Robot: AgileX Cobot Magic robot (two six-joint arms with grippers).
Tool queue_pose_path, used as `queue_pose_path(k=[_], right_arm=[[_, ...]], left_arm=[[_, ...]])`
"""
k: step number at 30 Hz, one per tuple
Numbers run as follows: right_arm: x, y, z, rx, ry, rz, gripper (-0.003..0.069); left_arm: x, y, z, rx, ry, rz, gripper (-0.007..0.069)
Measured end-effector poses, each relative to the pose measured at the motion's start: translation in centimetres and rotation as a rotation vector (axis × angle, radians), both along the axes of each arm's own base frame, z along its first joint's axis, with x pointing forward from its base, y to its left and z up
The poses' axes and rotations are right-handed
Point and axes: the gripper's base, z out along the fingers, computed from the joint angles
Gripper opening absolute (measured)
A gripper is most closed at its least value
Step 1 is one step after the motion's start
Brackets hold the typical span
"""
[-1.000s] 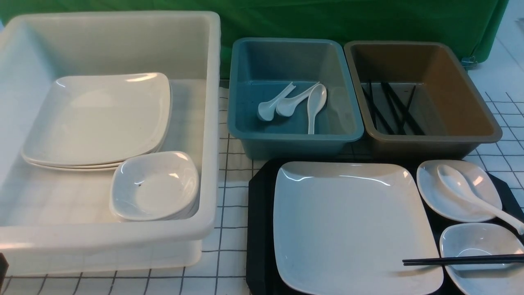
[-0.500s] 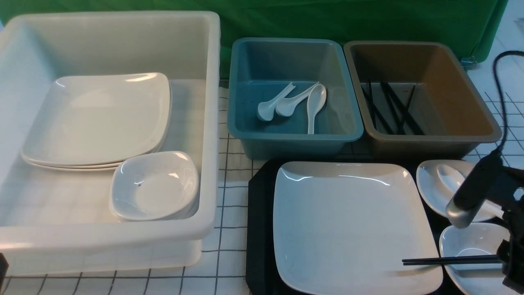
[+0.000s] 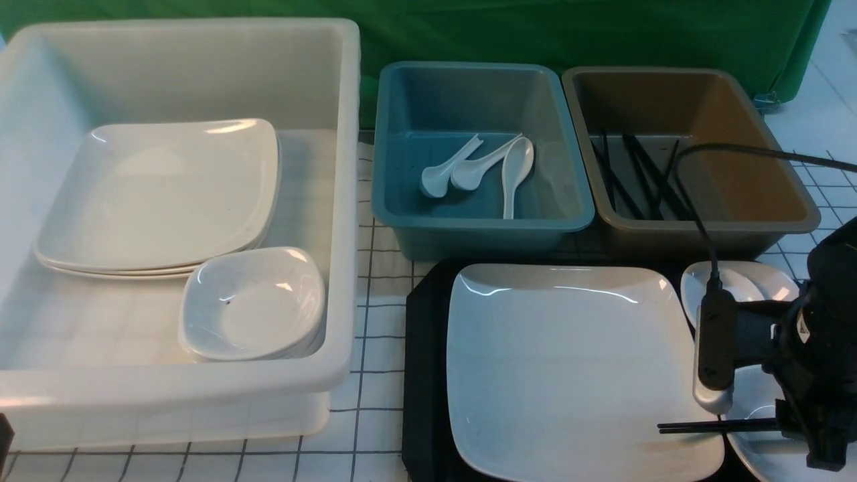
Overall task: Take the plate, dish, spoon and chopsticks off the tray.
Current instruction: Use the right arm to grab a pair of chopsticks from the plate, then use the right arm to put the chopsticks into the small storage box on the right
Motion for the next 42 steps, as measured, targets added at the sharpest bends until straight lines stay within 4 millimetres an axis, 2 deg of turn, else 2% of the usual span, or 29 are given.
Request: queue_pose_path(k=[9,11,15,16,22,25,28,30,31,34,37,42], right_arm=[[0.7,0.0,-2.7,-0.06,0.083,0.029,0.0398],[0.7,0.0,-2.8,-0.062,0.085,0.03,0.0339],[0.4,-0.3,-2.7,-0.087,0.119,0.02,0.0123],[0.3,-0.3,-2.7,-0.094,0.129,0.016,0.0097],[-0.3,-0.7,-2.2,-0.127,0.172,-0.006,0.0102],[-0.7,-0.9,-1.4,-0.135,0.17,-0.021,0.0102],[-1.4,-1.1,0.4,-0.124,0.141,-0.051,0.0102],[-1.7,-1.0,2.2,-0.076,0.083,-0.091,0.0102],[-1.7,-1.0,2.4,-0.07,0.077,-0.094,0.0102],[-1.8,-0.3,6.8,0.086,-0.076,-0.202,0.0102],[-1.4,0.0,10.0,0.202,-0.221,-0.319,0.0102],[0.7,1.1,15.3,0.458,-0.488,-0.508,0.0102]], left_arm=[[0.0,0.0,0.0,0.0,0.0,0.0,0.0005],[0.0,0.0,0.0,0.0,0.0,0.0,0.0005],[0.0,0.0,0.0,-0.001,0.0,0.0,0.0005],[0.0,0.0,0.0,-0.001,0.0,0.0,0.0005],[0.0,0.0,0.0,-0.001,0.0,0.0,0.0005],[0.0,0.0,0.0,-0.001,0.0,0.0,0.0005],[0.0,0.0,0.0,-0.001,0.0,0.0,0.0005],[0.0,0.0,0.0,-0.001,0.0,0.0,0.0005],[0.0,0.0,0.0,-0.001,0.0,0.0,0.0005],[0.0,0.0,0.0,-0.001,0.0,0.0,0.0005],[0.0,0.0,0.0,-0.001,0.0,0.0,0.0005],[0.0,0.0,0.0,0.001,0.0,0.0,0.0005]])
